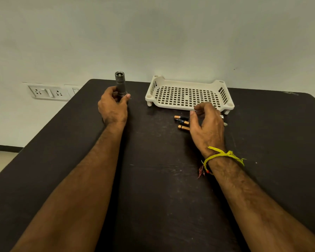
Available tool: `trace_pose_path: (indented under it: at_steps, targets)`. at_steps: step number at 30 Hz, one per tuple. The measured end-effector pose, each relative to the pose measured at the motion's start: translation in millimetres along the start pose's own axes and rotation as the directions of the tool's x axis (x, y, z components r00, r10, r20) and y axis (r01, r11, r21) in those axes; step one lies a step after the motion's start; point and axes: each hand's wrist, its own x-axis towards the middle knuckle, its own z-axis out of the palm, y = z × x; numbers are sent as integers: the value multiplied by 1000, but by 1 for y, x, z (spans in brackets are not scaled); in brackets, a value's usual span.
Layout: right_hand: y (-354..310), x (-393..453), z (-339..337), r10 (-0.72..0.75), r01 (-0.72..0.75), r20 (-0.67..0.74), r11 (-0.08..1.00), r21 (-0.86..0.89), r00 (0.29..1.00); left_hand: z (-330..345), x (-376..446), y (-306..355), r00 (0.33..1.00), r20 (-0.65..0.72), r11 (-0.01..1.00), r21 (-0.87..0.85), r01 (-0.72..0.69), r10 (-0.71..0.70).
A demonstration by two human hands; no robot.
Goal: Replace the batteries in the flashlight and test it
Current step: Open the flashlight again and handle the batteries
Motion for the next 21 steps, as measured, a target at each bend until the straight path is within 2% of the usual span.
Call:
trace_pose_path:
  at_steps: [3,13,16,19,20,21]
  targets:
    - [2,1,-1,13,-13,-20,999,31,1000,1,10,-5,994,-77,997,1,79,-78]
    - [4,5,-2,91,-87,-32,992,95,995,2,8,-8,992,-44,990,59,125,-122]
    - [6,7,-2,142,-133,-58,983,130,988,-6,-4,0,988,-76,989,52,137,-133]
    - [6,9,-3,206,-187,-95,966,179,974,-16,-35,13,987,-153,997,67,50,-39]
    - [6,10,-3,227,-203,-112,960,195,967,-17,-49,18,990,-139,998,58,-5,13]
    - [6,11,-3,249,-218,-132,952,212,959,-16,-63,23,996,-68,998,38,-57,59]
